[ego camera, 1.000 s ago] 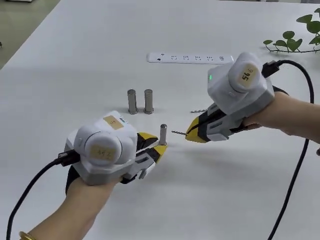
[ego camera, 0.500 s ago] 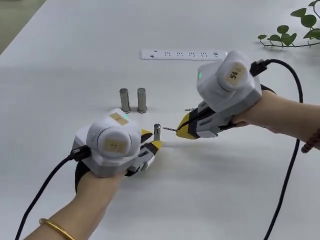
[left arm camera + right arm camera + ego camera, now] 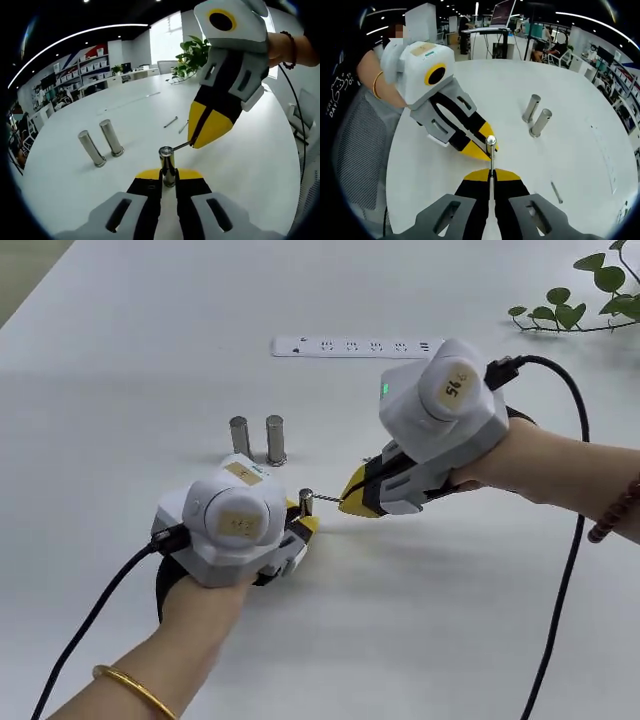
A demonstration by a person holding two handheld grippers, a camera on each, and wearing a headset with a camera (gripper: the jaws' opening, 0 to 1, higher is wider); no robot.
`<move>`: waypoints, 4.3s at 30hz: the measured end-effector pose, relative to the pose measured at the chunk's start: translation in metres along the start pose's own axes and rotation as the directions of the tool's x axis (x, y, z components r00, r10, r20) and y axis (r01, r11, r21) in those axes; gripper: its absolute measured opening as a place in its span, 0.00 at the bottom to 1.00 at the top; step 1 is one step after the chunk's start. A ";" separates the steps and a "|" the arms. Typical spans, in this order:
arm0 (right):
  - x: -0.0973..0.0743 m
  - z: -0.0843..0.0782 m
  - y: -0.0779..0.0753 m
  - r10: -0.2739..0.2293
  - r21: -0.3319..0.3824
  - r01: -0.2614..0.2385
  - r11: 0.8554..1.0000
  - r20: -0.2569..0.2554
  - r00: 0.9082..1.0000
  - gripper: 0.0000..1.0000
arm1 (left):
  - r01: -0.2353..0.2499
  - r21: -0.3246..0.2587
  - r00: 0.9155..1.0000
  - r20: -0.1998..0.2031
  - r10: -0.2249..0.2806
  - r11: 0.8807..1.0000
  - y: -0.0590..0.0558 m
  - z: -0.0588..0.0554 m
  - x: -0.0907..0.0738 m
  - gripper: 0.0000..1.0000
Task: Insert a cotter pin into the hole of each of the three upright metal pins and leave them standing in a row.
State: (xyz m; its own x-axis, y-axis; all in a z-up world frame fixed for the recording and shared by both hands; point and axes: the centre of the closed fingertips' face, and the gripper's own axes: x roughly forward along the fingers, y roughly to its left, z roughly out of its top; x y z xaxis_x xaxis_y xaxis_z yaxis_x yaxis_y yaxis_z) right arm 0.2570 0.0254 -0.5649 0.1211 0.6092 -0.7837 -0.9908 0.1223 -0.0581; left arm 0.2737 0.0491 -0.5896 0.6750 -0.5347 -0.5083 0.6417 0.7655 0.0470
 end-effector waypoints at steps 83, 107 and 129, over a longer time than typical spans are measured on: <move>0.006 0.016 -0.006 0.006 -0.045 -0.003 0.999 0.069 0.998 0.00 | 0.014 -0.027 0.999 0.035 -0.013 1.000 -0.003 0.001 0.003 0.05; -0.013 0.007 -0.011 -0.082 0.284 0.026 0.958 0.184 0.980 0.26 | 0.015 -0.055 0.999 0.040 -0.012 0.998 -0.002 0.001 0.004 0.05; -0.030 -0.003 -0.011 -0.205 0.391 0.104 0.914 0.226 0.952 0.40 | -0.034 -0.045 0.999 0.034 0.035 0.998 0.038 -0.001 -0.012 0.05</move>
State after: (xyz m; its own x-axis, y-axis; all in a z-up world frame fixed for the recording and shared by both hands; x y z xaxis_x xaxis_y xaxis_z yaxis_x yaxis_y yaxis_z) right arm 0.2642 0.0032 -0.5429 0.3321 0.7322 -0.5946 -0.8698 0.4816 0.1073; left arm 0.2898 0.0853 -0.5828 0.7094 -0.5192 -0.4767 0.6016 0.7984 0.0257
